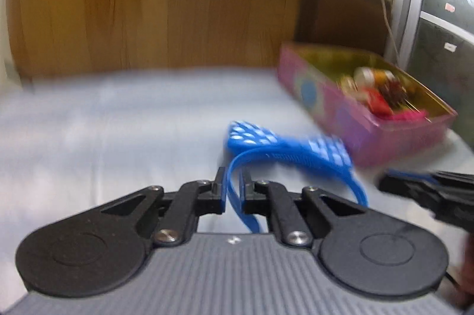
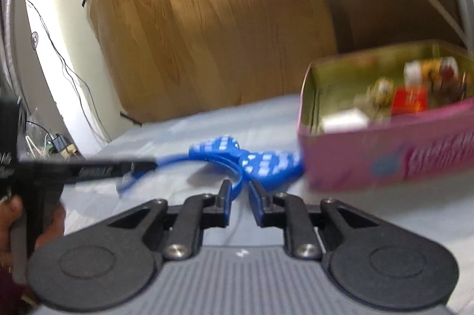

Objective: Organize rigid objects
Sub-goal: 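Lift the headband into the pink tin and open the right tool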

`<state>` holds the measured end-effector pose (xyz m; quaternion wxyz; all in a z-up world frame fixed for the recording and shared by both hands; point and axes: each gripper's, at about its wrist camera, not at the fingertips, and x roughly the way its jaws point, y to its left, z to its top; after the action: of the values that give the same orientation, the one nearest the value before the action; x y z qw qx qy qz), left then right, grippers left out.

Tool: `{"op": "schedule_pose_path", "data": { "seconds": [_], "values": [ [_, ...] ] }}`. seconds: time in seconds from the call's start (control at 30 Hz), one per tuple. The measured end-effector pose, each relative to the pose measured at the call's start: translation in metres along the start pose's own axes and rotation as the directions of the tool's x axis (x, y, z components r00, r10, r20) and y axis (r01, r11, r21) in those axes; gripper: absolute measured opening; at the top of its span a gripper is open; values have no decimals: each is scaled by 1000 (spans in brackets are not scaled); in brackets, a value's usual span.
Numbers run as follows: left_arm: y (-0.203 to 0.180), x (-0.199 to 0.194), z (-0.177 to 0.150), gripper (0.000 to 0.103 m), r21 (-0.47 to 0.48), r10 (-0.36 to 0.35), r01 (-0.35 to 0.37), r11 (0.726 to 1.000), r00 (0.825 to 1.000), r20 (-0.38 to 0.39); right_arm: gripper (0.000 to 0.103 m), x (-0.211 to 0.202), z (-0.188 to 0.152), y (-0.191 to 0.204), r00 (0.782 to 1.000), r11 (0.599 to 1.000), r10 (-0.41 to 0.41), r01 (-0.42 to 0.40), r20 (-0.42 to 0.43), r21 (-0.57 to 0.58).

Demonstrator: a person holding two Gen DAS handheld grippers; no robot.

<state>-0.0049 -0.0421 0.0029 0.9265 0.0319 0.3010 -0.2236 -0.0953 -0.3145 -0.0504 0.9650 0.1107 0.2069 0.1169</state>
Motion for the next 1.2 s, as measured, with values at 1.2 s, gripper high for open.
{"op": "schedule_pose_path", "data": {
  "seconds": [1.2],
  "values": [
    [-105,41,104,8,117,-185,159,980,950,252,8,-13,86,-31,900,884,-337,404,277,-237]
  ]
}}
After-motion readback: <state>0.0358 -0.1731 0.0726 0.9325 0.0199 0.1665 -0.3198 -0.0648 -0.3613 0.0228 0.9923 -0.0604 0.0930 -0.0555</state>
